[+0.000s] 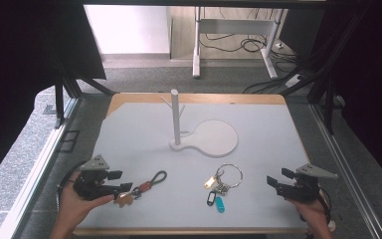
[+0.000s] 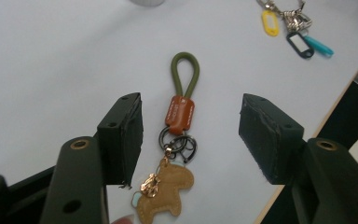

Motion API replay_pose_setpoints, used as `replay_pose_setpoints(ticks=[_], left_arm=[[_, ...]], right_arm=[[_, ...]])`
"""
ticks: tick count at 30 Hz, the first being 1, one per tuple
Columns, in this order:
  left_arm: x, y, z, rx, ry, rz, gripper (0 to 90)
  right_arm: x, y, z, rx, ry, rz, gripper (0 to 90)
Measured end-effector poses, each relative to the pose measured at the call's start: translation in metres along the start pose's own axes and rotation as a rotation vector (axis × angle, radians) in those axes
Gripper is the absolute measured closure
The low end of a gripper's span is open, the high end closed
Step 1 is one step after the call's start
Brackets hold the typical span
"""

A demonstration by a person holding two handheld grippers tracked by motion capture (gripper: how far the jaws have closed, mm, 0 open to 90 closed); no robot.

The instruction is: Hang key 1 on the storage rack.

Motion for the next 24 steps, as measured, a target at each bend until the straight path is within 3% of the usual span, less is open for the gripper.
replay_pose_setpoints(ticks=[7,16,24], left_arm=[[-0.003,0.001,0.006,0.055,-0.001,0.022,40.0],[-0.005,0.012,0.019,0.145,-0.016,0.080,39.7],[-0.007,0.018,0.021,0.160,-0.023,0.092,40.1]], right_arm=[[0.004,-0.004,0.000,0.023,0.015,-0.016,26.0],[0.002,-0.005,-0.001,0.024,0.009,-0.012,26.4],[0.003,-0.010,0.003,0.048,0.008,-0.012,26.8]])
Point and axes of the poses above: each handheld gripper's, and its own axes: z roughly forward along the jaws, y roughly out of its top, x roughly to its left, the point moved 8 cm from there along z, roughly forward along the jaws, and after that the axes turned 5 degrees about -z, right-handed, at the moved point
